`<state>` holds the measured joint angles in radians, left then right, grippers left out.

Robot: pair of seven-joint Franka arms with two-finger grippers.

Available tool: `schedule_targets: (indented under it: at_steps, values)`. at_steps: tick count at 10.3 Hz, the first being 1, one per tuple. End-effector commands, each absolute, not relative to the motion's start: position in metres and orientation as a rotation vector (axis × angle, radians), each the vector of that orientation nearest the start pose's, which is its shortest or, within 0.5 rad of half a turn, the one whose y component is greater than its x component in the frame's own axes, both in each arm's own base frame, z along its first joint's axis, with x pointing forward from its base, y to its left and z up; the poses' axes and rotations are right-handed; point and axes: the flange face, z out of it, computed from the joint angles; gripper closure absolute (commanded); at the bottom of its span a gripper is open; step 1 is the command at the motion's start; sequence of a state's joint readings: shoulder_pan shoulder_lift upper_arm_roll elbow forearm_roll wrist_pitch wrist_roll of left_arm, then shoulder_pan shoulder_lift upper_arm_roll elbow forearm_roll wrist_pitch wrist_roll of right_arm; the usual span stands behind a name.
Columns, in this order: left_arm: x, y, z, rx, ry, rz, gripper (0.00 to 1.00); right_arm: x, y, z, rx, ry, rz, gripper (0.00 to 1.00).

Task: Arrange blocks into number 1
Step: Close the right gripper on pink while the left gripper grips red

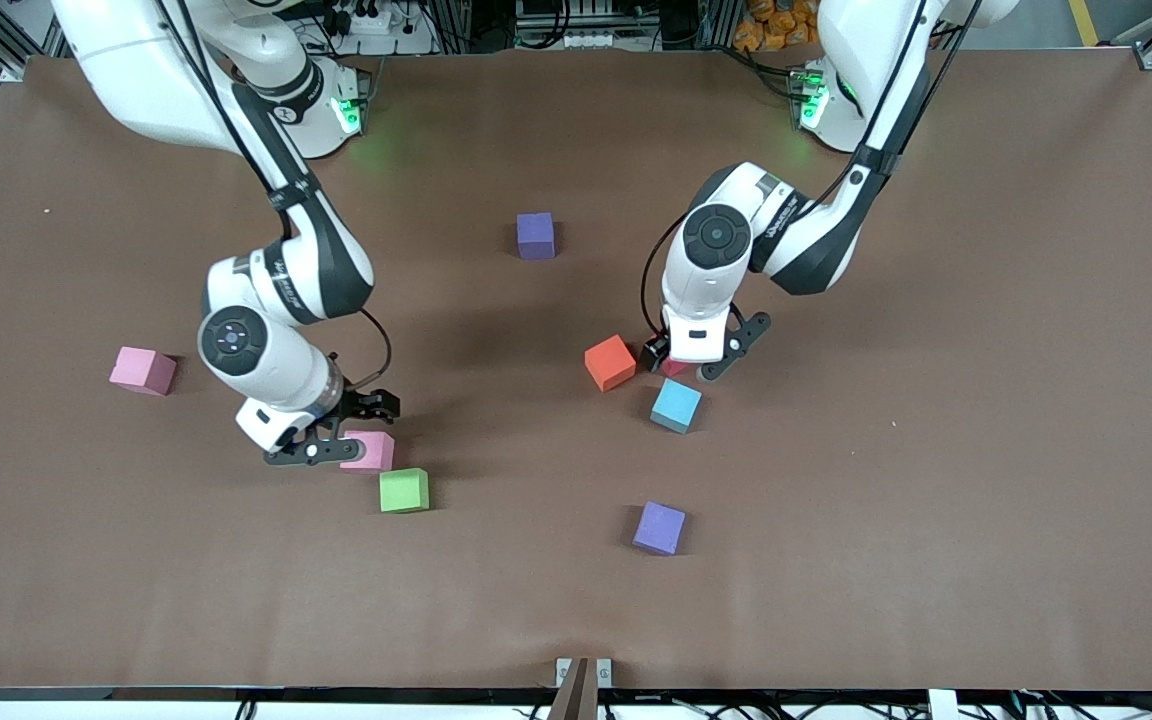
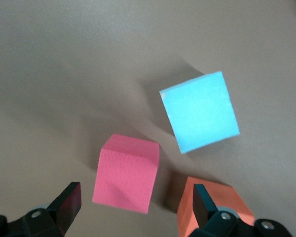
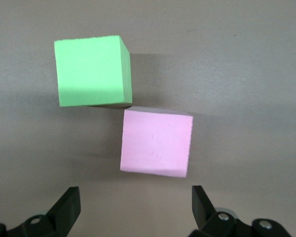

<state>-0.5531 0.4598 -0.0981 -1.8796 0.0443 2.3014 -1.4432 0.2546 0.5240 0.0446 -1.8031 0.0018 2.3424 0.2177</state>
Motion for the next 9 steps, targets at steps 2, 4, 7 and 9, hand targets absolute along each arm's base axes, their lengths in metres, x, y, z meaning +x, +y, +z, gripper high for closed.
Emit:
schedule_targets:
  at_steps: [2,4,7,9]
  values:
    - [0.506,-0.378,0.225,-2.872,-1.111,-0.037,0.00,0.634,0.184,0.253,-3.152,-0.143,-0.054,0.00]
    - [0.507,-0.378,0.226,-2.873,-1.112,-0.038,0.00,0.639,0.185,0.236,-3.145,-0.140,-0.089,0.00]
    - [0.506,-0.379,0.224,-2.875,-1.110,-0.038,0.00,0.642,0.181,0.219,-3.141,-0.132,-0.117,0.00]
    - [0.506,-0.381,0.224,-2.877,-1.106,-0.038,0.00,0.645,0.173,0.208,-3.147,-0.128,-0.139,0.00]
